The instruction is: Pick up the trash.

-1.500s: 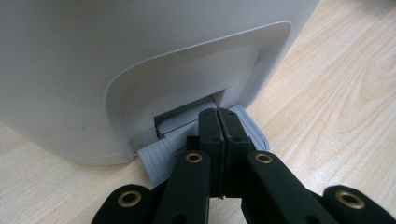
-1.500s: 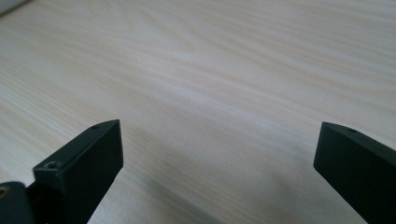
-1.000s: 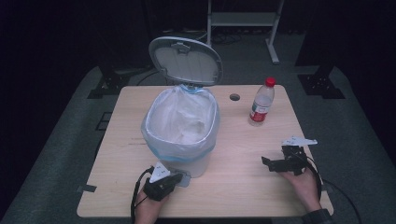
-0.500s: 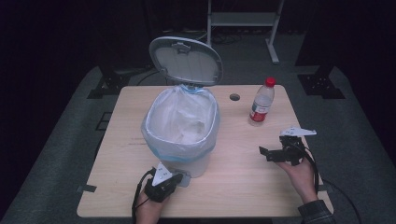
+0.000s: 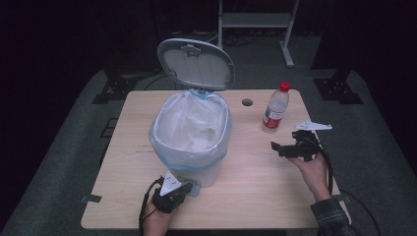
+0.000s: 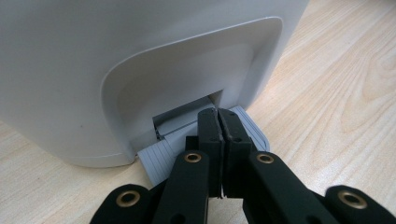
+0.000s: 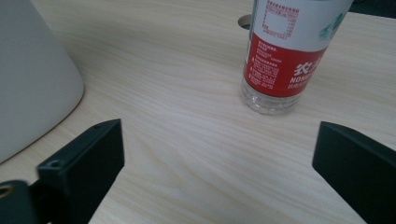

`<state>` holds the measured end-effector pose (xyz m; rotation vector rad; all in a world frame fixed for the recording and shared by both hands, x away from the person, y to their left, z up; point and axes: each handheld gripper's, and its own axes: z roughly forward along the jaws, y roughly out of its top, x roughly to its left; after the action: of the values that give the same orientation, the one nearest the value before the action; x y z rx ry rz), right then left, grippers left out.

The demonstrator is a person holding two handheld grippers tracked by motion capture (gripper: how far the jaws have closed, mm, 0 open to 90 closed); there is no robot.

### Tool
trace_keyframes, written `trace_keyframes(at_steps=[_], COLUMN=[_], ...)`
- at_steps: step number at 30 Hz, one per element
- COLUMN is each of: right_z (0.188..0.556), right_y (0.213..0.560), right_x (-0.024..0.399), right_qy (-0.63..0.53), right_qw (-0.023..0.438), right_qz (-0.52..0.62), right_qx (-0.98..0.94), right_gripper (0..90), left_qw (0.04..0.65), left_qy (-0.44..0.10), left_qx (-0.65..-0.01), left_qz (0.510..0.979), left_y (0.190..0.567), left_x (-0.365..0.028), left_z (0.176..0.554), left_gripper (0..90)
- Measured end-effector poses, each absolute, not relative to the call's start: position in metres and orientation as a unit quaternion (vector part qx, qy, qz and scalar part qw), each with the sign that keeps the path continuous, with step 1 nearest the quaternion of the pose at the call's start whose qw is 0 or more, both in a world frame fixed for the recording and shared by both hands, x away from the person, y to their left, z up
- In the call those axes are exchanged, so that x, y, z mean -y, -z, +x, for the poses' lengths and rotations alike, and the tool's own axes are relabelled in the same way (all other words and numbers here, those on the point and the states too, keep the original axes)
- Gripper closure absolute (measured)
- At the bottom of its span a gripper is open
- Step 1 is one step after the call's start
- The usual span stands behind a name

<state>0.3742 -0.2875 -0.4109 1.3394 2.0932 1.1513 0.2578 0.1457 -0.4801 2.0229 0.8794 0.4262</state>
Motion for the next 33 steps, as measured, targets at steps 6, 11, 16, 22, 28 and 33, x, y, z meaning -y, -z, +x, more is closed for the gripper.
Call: trace_keyframes(at_steps=[6, 11, 16, 22, 28, 33], right_z=[0.380, 0.388, 0.397, 0.406, 0.414, 0.421], right_y=[0.408, 0.406, 0.401, 0.392, 0.388, 0.386], right_x=[0.288, 0.291, 0.292, 0.292, 0.290, 0.288], right_qy=[-0.415, -0.420, -0.411, -0.411, -0.411, -0.414], right_qw=[0.203, 0.210, 0.217, 0.224, 0.223, 0.222], right_qz=[0.479, 0.483, 0.484, 0.488, 0.489, 0.491], right_qx=[-0.746, -0.739, -0.742, -0.737, -0.736, -0.734], right_gripper=[2.7, 4.0, 4.0, 4.3, 4.7, 4.7], left_qw=[0.433, 0.433, 0.433, 0.433, 0.434, 0.436], left_qy=[-0.171, -0.171, -0.170, -0.167, -0.166, -0.165], left_qx=[-0.353, -0.353, -0.353, -0.354, -0.355, -0.355], left_qz=[0.812, 0.812, 0.812, 0.812, 0.811, 0.811], left_y=[0.480, 0.480, 0.480, 0.480, 0.480, 0.480], left_x=[-0.146, -0.146, -0.146, -0.147, -0.147, -0.147], left_z=[0.258, 0.258, 0.258, 0.259, 0.259, 0.259], left_gripper=[89.2, 89.2, 89.2, 89.2, 89.2, 89.3])
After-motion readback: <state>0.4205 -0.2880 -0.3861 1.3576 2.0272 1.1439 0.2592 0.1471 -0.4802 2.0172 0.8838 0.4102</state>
